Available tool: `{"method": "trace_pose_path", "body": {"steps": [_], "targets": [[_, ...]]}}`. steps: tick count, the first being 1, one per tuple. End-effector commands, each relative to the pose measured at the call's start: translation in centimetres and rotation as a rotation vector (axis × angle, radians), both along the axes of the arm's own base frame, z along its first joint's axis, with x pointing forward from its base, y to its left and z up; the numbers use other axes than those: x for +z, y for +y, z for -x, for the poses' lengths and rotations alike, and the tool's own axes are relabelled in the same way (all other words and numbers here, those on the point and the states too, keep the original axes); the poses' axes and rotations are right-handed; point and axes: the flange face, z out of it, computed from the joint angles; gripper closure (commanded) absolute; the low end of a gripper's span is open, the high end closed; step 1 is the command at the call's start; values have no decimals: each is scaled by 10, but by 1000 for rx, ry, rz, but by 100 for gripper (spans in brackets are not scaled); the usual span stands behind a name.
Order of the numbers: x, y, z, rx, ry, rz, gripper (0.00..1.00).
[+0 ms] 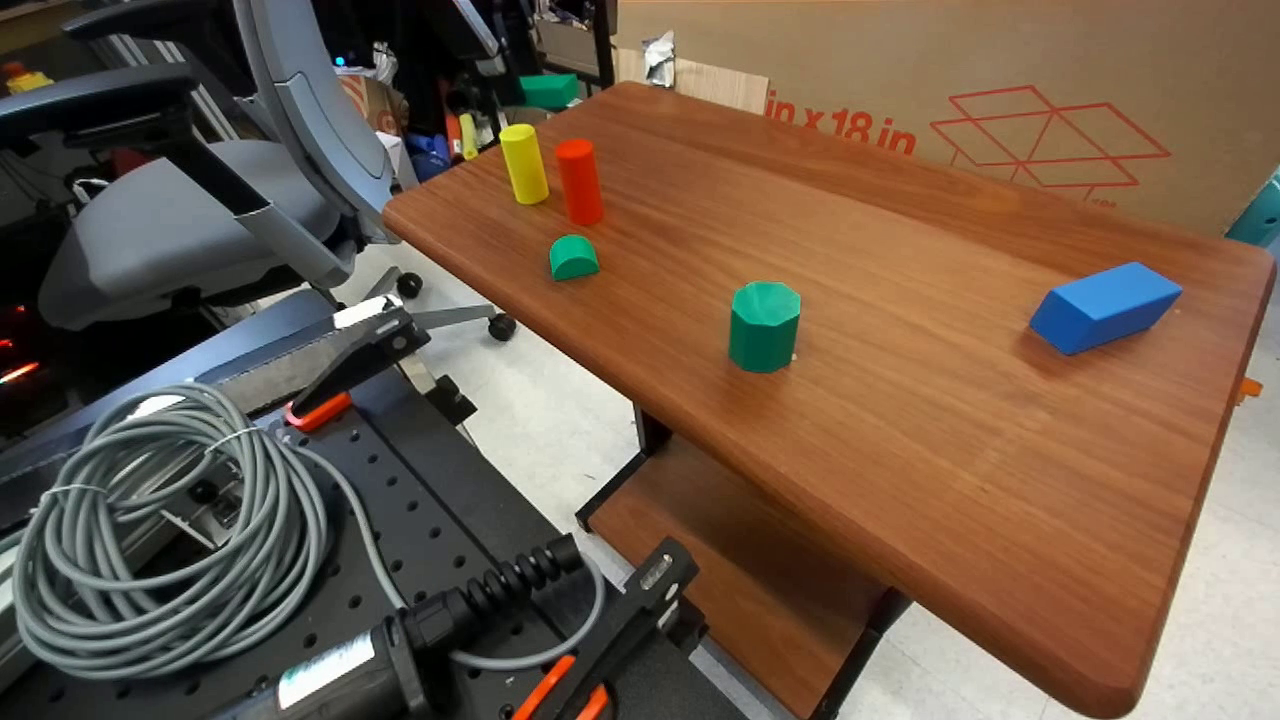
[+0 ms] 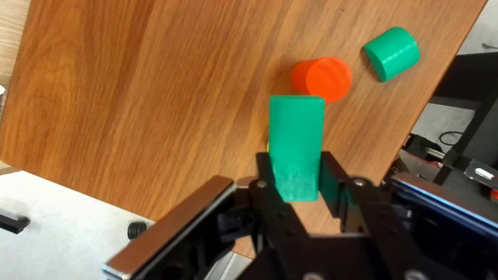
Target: Pick up the green bar and put it on top of the red and yellow round rods
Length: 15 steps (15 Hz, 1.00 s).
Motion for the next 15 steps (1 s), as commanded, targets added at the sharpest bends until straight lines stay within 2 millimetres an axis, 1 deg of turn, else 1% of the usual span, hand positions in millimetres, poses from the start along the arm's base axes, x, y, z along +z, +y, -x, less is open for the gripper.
{"method": "trace_pose_path", "body": {"steps": [1,4,7,15], "targets": [[3,-8,-4,-95,2,-45,92],[2,-16,-8,-166,6,-49,92],[-4,-20,-10,-213,5,-29,92],[-29,-17,-6,-307,37,13,92]]}}
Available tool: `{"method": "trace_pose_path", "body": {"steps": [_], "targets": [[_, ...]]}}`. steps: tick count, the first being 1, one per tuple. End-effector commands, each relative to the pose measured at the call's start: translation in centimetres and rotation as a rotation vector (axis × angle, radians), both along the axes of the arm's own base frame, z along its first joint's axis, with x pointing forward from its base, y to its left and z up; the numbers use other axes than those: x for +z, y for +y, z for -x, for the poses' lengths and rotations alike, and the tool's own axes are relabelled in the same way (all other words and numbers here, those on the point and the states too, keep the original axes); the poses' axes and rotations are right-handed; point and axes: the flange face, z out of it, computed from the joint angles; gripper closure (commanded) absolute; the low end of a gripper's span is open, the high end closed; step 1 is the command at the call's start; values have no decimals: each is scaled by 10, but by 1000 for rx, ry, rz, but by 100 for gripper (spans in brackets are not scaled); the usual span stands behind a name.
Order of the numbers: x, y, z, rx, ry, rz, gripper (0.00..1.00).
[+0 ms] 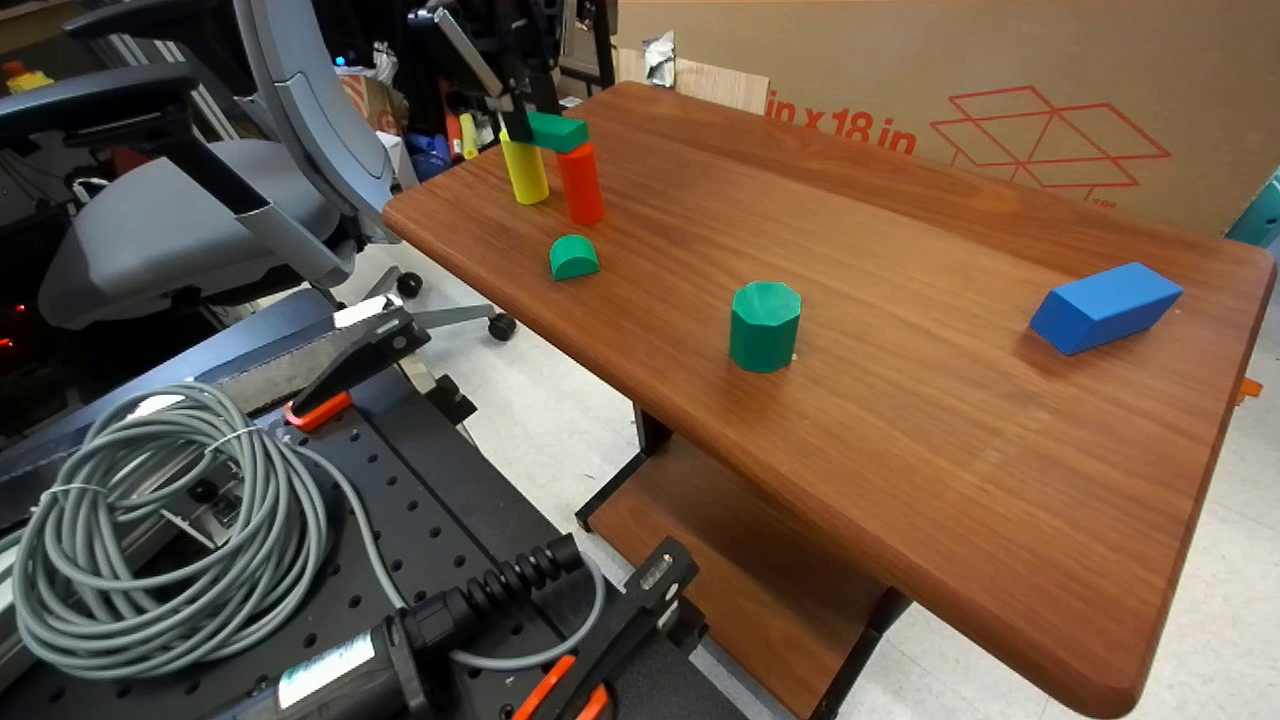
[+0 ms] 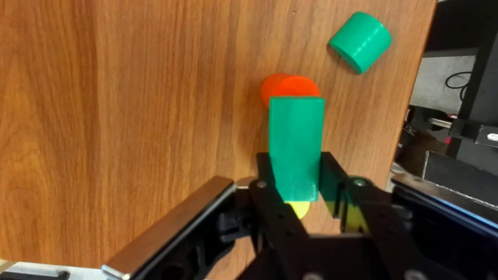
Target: Pick up the green bar and put it on top of the red and yellow round rods
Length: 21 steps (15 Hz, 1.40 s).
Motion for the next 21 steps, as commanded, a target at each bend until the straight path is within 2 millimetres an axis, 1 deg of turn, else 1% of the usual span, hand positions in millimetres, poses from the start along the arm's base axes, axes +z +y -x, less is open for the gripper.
{"method": "trace_pose_path", "body": {"steps": [1,3,4,5,6,7,8,9,11,14,16,18,20,21], "targets": [[-7,4,-2,-36,9,29,92],[-6,5,-2,-49,6,34,92],[-5,5,-2,-61,10,38,60],[-3,5,-2,-81,15,39,41],[-3,5,-1,-90,22,40,36],[-1,5,0,-101,28,39,27],[1,5,2,-108,30,36,21],[4,6,3,-110,30,32,12],[12,10,4,-117,18,17,0],[34,12,3,-182,1,-28,0],[59,6,3,-287,-7,-52,0],[85,-11,3,-411,-31,-58,0],[110,-36,1,-519,-37,-53,0],[124,-51,-4,-573,-30,-58,0]]}}
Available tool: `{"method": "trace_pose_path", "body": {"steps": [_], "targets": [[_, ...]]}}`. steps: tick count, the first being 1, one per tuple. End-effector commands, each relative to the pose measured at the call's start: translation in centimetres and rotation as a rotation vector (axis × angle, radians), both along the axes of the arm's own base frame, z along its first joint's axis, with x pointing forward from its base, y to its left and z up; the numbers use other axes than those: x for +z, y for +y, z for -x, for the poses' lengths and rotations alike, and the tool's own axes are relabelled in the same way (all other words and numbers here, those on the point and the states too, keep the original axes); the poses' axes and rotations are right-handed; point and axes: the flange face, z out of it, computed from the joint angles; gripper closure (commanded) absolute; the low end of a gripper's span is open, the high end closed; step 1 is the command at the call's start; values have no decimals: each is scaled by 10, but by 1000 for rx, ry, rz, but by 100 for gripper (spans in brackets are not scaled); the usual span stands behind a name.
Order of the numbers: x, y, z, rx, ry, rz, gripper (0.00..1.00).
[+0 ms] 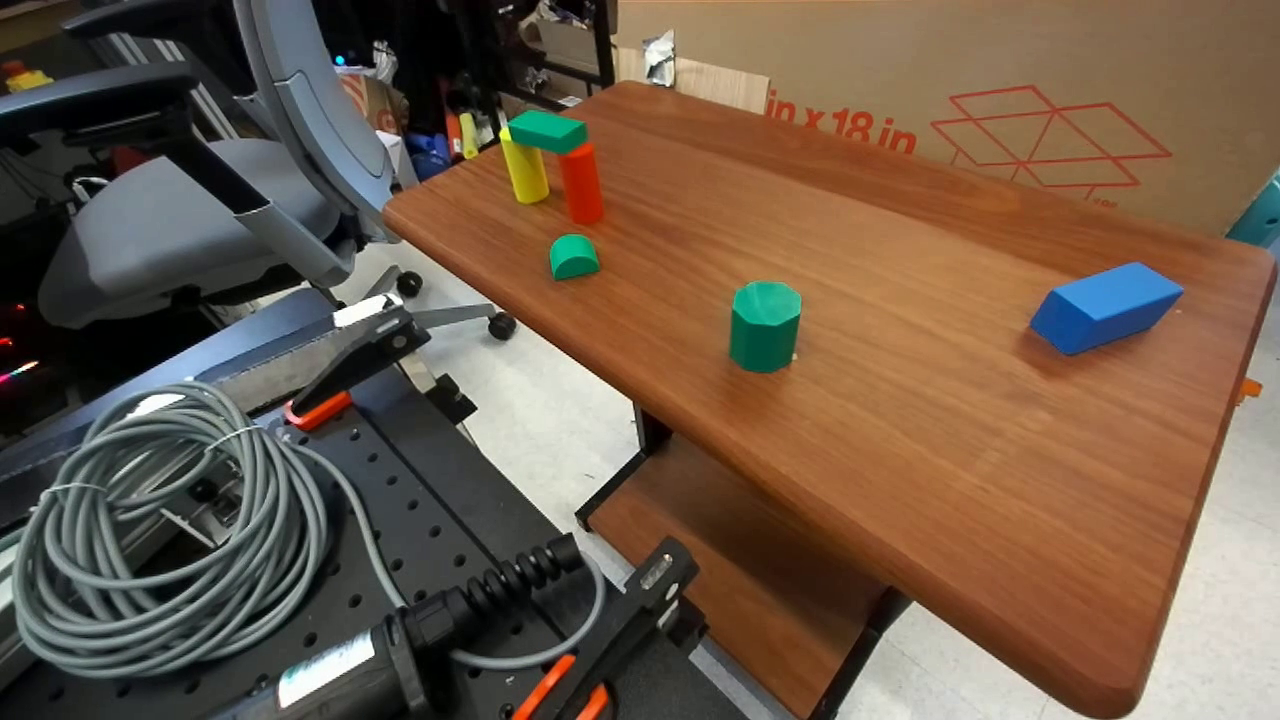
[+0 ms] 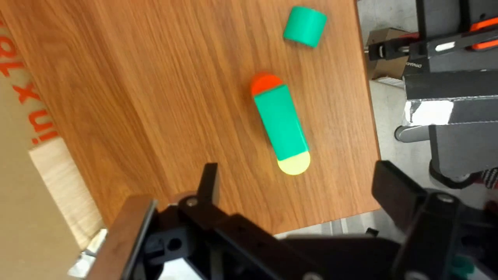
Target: Pick up the green bar and put it on top of the red and yellow round rods
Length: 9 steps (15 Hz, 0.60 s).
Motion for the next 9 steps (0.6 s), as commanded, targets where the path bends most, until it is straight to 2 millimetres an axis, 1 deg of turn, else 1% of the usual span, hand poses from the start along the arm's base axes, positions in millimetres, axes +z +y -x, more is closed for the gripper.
{"method": "trace_pose_path", "body": {"steps": [1,4,5,6,7,8,9], "targets": [[53,-50,-1,-199,15,-11,0],[89,-100,-8,-362,29,-9,0],[93,-120,-14,-417,40,25,0],[78,-98,-10,-329,18,11,0],[86,-113,-11,-367,22,15,0],[90,-122,-13,-388,25,16,0],[90,-126,-14,-397,26,17,0]]}}
